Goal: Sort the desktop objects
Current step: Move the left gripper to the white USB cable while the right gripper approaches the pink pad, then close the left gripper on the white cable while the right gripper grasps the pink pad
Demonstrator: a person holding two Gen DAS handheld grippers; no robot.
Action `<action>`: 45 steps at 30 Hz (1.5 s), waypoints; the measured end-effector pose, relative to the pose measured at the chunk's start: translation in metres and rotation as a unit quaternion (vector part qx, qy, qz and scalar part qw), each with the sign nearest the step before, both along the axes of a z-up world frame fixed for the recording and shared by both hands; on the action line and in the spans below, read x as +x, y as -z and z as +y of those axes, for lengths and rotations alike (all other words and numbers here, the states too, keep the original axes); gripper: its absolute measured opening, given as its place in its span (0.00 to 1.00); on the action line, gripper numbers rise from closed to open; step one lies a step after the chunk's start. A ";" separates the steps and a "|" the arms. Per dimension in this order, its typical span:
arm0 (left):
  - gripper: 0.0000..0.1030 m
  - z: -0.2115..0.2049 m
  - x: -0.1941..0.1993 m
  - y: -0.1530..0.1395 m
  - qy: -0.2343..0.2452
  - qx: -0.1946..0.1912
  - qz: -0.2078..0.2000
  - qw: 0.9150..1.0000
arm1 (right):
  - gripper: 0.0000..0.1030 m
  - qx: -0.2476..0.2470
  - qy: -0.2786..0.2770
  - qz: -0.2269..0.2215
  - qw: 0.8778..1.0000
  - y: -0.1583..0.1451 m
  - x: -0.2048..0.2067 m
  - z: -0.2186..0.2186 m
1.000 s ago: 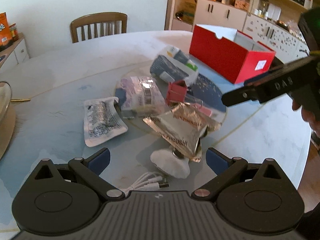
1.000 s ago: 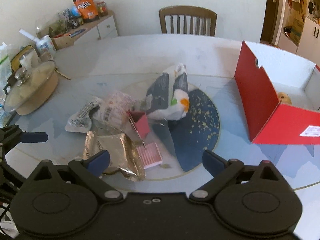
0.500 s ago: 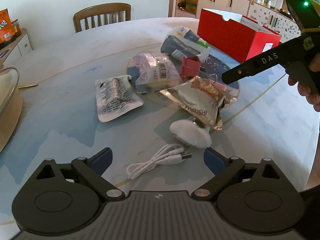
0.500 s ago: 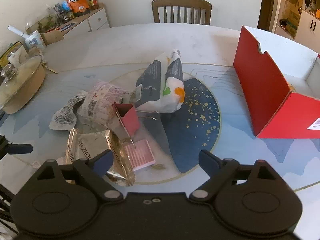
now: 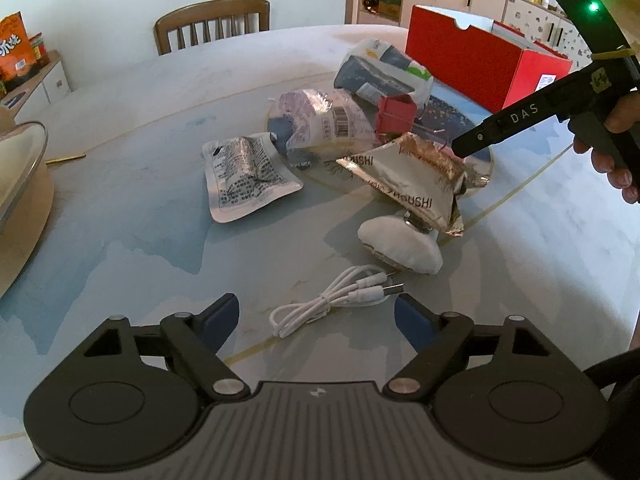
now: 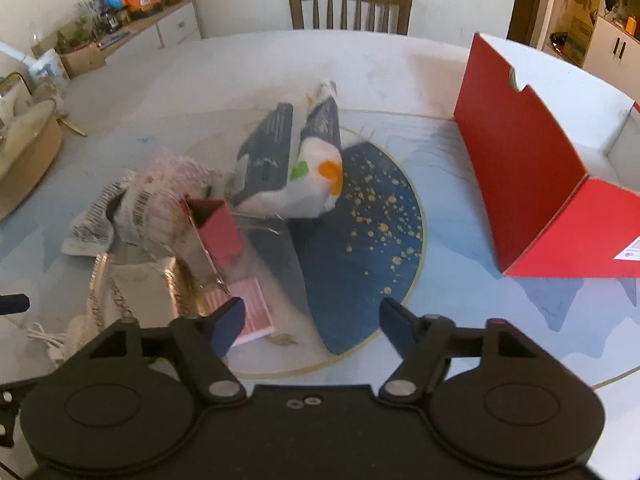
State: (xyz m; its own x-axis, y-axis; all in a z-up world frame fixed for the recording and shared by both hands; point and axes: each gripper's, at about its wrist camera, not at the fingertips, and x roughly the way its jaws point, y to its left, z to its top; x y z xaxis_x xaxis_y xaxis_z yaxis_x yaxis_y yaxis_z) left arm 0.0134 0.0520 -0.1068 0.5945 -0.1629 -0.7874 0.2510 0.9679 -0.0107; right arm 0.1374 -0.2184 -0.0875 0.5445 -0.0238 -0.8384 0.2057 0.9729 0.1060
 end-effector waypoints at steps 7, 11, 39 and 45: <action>0.73 0.000 0.001 0.001 -0.001 0.004 0.001 1.000 | 0.42 -0.003 -0.019 0.002 1.000 0.007 0.006 0.010; 0.64 -0.001 0.002 0.001 -0.002 0.005 -0.002 1.000 | 0.29 -0.003 -0.029 -0.002 1.000 0.006 0.006 0.009; 0.30 -0.006 0.002 -0.001 0.017 0.013 -0.012 1.000 | 0.47 0.006 -0.036 0.007 0.999 0.006 0.013 0.016; 0.23 -0.008 0.003 -0.002 0.024 0.012 -0.010 1.000 | 0.41 -0.011 -0.041 0.010 0.999 0.006 0.013 0.018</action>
